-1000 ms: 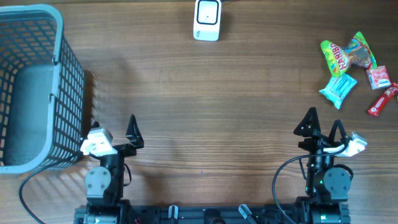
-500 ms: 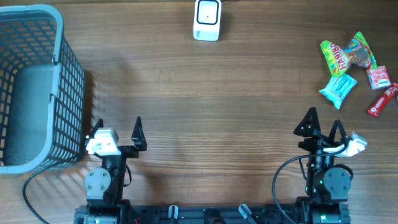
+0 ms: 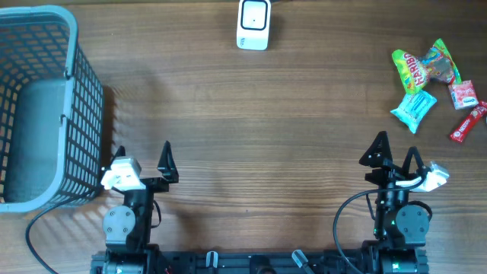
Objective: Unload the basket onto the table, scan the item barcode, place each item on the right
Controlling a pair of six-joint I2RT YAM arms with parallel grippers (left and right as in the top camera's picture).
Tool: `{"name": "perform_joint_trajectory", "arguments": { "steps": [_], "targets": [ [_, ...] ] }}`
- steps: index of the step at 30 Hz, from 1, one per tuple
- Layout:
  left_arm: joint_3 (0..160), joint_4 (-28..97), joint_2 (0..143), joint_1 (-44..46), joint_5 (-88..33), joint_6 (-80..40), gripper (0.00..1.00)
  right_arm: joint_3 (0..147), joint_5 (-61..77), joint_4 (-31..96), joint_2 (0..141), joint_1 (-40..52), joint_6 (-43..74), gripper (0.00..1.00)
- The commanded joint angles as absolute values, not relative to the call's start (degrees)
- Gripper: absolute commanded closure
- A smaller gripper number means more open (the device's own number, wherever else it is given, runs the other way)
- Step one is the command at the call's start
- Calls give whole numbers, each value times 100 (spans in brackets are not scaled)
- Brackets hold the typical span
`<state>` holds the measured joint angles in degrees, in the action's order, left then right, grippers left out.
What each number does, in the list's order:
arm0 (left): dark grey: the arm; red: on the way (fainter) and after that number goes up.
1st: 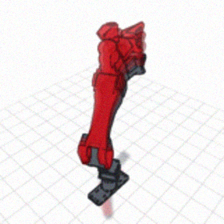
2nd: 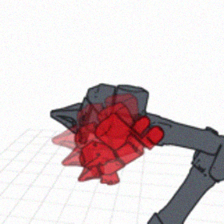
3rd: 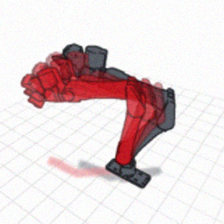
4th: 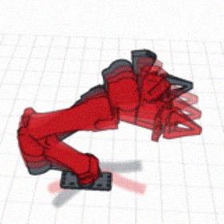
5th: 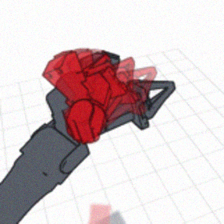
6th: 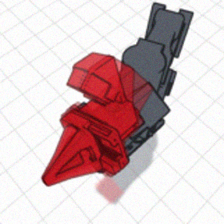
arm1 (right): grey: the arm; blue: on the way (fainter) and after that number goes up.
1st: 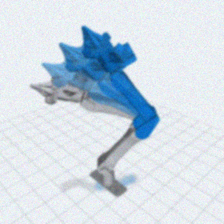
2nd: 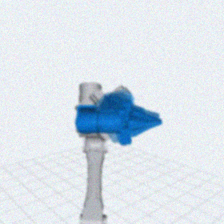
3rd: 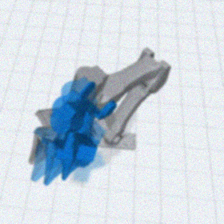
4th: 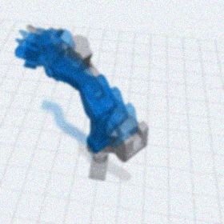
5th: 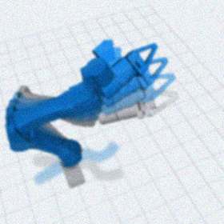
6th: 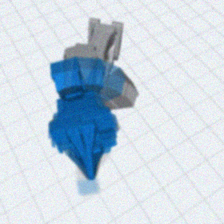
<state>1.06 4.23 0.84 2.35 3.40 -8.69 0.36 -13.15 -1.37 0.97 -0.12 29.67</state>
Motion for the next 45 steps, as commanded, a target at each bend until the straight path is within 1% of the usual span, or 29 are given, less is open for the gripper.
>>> {"name": "perform_joint_trajectory", "arguments": {
  "steps": [1,17,20,21,22,24,34,45],
  "targets": [
    [36,381,19,207,392,-967,0,30,-1369,-161,21,19,2867,0],
    [36,384,27,207,392,-967,0,30,-1369,-161,21,19,2864,0],
    [36,384,27,207,392,-967,0,32,-1549,-161,84,10,2388,0],
    [36,384,27,207,392,-967,0,32,-1496,-158,152,10,1754,0],
    [36,384,27,207,392,-967,0,32,-1503,-158,217,10,1428,1],
    [36,384,27,207,392,-967,0,32,-1503,-158,342,10,1087,0],
    [36,384,27,207,392,-967,0,32,-1500,-163,880,10,1066,0],
    [36,381,27,207,392,-967,0,32,-1500,-163,917,10,1066,0]
  ]
}}
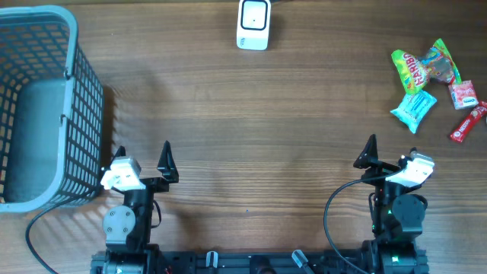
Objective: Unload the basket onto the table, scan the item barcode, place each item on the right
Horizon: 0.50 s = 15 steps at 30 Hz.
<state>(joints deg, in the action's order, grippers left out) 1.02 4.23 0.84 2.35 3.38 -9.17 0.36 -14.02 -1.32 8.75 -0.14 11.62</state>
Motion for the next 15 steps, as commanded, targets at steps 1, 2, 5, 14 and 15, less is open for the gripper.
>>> {"name": "perform_joint_trajectory", "arguments": {
  "steps": [1,2,5,14,15],
  "targets": [
    [36,384,27,207,392,-967,0,32,-1503,-161,917,10,1063,0],
    [36,384,27,207,392,-967,0,32,-1500,-163,917,10,1066,0],
    [36,384,27,207,392,-967,0,32,-1500,-163,917,10,1066,0],
    [36,384,27,207,392,-967,0,32,-1500,-163,663,14,1066,0],
    [36,384,27,207,392,-967,0,32,-1500,-165,545,14,1066,0]
  ]
}}
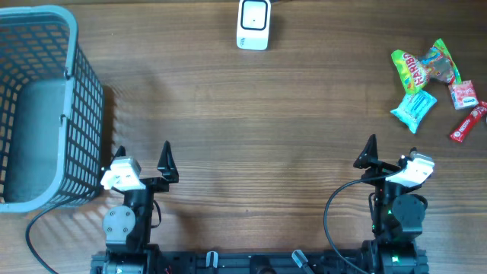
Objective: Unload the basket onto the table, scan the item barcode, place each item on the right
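Note:
A white barcode scanner (253,24) stands at the table's far edge, in the middle. The items lie in a cluster at the far right: a green-and-yellow candy bag (409,70), a multicoloured bag (440,61), a light blue packet (415,106), a small pink packet (463,94) and a red bar (467,124). My left gripper (143,156) is open and holds nothing, near the front edge beside the basket. My right gripper (386,154) is open and holds nothing at the front right, well short of the items. Its right finger is partly hidden by the white wrist camera.
A grey-blue wire basket (46,106) fills the left side of the table, with its wall close to my left gripper. Cables loop from both arm bases along the front edge.
At first my right gripper sat at the front right with its wrist camera off to the right. Half a second ago it had shifted a little left and forward, with the camera nearer the middle. It holds that pose now. The left arm, the scanner and the items never moved.

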Controlling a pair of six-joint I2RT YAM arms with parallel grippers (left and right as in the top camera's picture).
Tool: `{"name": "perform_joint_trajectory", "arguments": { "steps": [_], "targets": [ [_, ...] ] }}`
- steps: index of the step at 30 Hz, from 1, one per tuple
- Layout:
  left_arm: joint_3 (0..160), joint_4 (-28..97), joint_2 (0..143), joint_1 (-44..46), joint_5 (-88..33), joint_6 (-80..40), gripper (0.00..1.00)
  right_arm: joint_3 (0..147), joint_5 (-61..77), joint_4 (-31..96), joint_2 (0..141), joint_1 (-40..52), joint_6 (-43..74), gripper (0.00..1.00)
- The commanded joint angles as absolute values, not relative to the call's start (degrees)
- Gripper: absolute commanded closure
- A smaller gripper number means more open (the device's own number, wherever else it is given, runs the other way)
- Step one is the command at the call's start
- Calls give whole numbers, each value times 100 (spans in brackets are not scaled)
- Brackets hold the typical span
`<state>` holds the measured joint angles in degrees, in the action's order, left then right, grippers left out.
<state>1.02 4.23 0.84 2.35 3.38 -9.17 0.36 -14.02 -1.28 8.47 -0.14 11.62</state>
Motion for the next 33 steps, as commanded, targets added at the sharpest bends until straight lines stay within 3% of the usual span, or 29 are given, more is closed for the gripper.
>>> {"name": "perform_joint_trajectory", "arguments": {
  "steps": [1,33],
  "targets": [
    [36,384,27,207,392,-967,0,32,-1503,-165,460,14,1066,0],
    [36,384,32,207,392,-967,0,30,-1503,-167,19,14,1066,0]
  ]
}}
